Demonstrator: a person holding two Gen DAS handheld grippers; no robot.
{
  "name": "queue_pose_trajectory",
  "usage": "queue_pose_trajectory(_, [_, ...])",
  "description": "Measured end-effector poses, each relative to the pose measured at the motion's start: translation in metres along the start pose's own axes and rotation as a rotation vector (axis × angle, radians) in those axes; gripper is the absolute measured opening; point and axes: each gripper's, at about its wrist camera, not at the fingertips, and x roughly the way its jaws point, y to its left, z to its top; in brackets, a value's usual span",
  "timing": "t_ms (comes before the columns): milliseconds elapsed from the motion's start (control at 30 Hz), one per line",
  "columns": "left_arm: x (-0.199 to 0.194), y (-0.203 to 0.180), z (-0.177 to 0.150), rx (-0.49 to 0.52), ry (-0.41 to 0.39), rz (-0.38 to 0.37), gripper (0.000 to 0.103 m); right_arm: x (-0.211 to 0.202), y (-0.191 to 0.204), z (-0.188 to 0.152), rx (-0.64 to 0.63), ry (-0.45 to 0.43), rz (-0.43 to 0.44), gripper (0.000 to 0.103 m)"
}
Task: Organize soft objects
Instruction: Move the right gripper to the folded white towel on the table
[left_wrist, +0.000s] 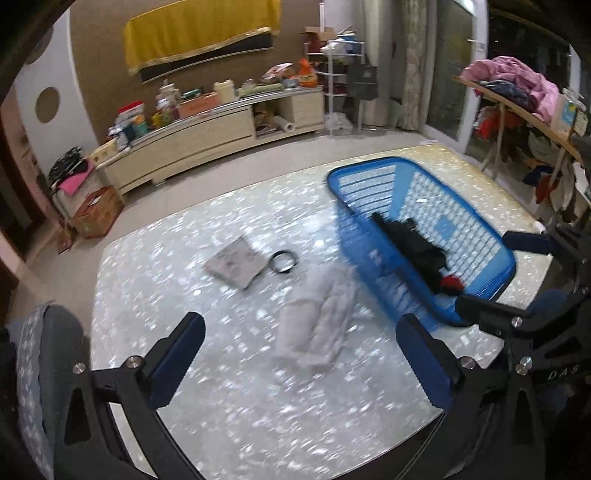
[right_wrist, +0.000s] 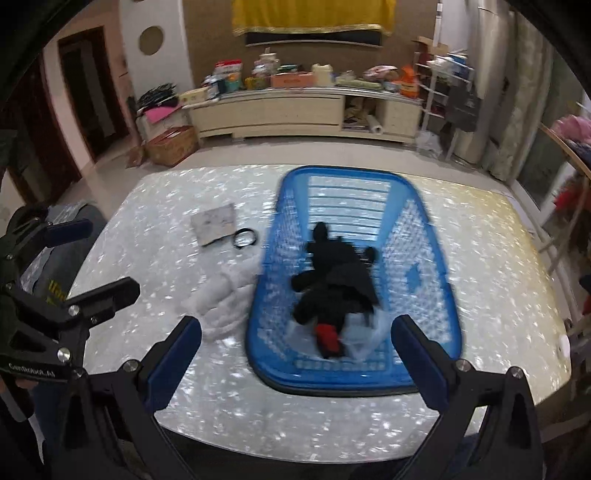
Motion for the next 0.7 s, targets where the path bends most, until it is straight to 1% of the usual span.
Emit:
queue_pose_trajectory(100, [-0.004, 0.017, -0.013, -0.020, 0.013, 0.025, 0.102, 0.007, 0.019, 0.005, -0.041, 0.007, 0.001, 0.103])
queue_pose_trajectory(200, [-0.007, 0.037, -0.023, -0.056, 0.032, 0.024, 0.102, 0.016, 0.040, 0.011, -0.082, 0.012, 0.032, 0.103])
queue_pose_trajectory(367, [-0.009, 0.065, -0.040, -0.115, 0.043, 0.023, 0.102, 0.034, 0.066, 0.018, -0.144, 0.035, 0.053, 0.103])
queue_pose_trajectory(467, [-0.004, 0.077, -0.050, -0.139, 0.076, 0.010, 0.102, 0.045, 0.080, 0.018, -0.177, 0.057, 0.072, 0.103])
queue_pose_trajectory(533, [0.000, 0.085, -0.057, -0.151, 0.081, 0.025, 0.102, 0.054, 0.091, 0.017, -0.215, 0.076, 0.073, 0.103])
queue_pose_trajectory(700, [0.015, 0.108, -0.072, -0.214, 0.111, 0.025, 0.102, 0.079, 0.112, 0.015, -0.266, 0.134, 0.094, 0.103])
